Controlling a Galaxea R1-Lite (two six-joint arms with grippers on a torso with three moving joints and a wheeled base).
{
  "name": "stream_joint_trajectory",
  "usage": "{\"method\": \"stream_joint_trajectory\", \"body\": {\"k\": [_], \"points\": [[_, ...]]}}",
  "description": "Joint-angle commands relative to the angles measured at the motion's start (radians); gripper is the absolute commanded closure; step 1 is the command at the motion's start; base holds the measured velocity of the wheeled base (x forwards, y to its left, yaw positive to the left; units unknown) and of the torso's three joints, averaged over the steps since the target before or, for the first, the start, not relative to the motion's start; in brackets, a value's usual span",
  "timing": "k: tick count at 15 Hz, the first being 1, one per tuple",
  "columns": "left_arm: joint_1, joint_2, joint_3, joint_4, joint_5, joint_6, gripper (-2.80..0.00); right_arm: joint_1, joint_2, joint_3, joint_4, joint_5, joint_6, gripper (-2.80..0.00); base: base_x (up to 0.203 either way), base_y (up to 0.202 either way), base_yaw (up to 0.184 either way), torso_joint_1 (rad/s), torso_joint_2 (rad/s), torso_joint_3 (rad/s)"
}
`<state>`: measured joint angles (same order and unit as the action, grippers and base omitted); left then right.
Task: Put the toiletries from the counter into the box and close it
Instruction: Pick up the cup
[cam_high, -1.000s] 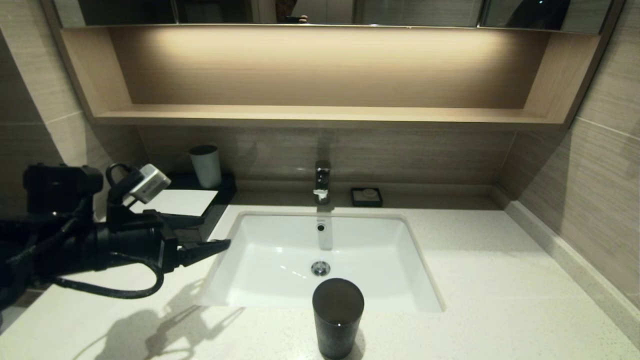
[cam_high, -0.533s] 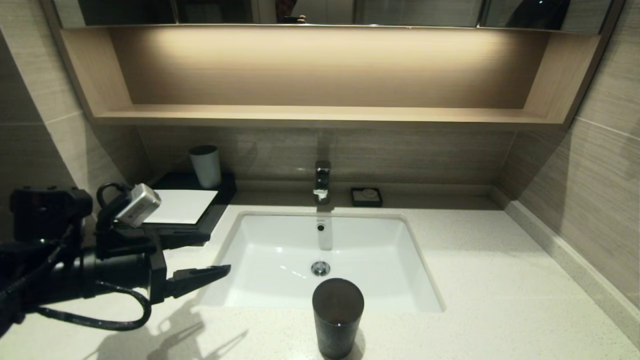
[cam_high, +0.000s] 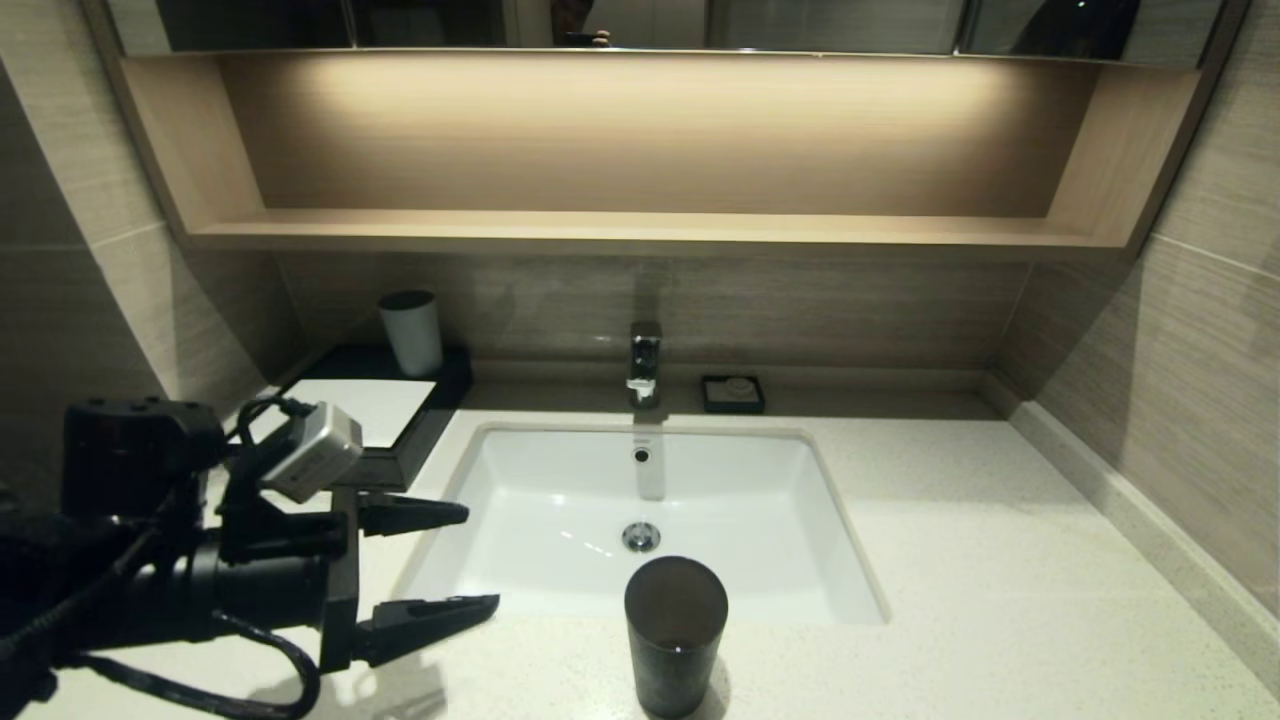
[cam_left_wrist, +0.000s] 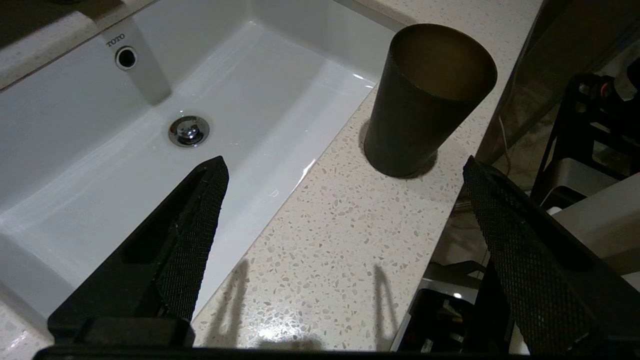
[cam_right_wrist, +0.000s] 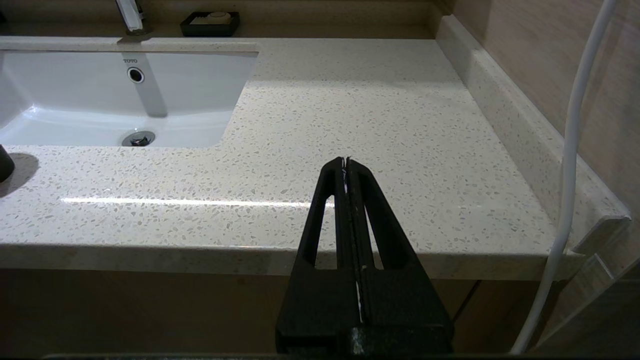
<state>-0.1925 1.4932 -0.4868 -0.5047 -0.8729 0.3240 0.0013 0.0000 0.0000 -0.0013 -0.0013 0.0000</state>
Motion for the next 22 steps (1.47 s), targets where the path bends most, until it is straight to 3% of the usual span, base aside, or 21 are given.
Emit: {"method": "stream_joint_trajectory", "body": {"k": [1,9,16,19,22], "points": [[-0.049,0.009,0.005,-0.003,-0.005,0.002,-2.80,0.000,0.000,0.002,0.000,0.000,0.000,0.00,0.000,0.000,0.000,0.000,0.00,0.000],[-0.196,0.035,0.020,0.000,0.008,-0.005,-2.80,0.000,0.000,0.002,0.000,0.000,0.000,0.00,0.000,0.000,0.000,0.000,0.00,0.000],[-0.271,0.076,0.005,-0.004,0.013,-0.016,-2.80,0.000,0.000,0.000,0.000,0.000,0.000,0.00,0.000,0.000,0.000,0.000,0.00,0.000],[-0.324,0.094,-0.007,-0.008,0.050,-0.052,-2.80,0.000,0.000,0.002,0.000,0.000,0.000,0.00,0.000,0.000,0.000,0.000,0.00,0.000],[-0.359,0.127,-0.023,-0.015,0.106,-0.050,-2.80,0.000,0.000,0.001,0.000,0.000,0.000,0.00,0.000,0.000,0.000,0.000,0.00,0.000]]}}
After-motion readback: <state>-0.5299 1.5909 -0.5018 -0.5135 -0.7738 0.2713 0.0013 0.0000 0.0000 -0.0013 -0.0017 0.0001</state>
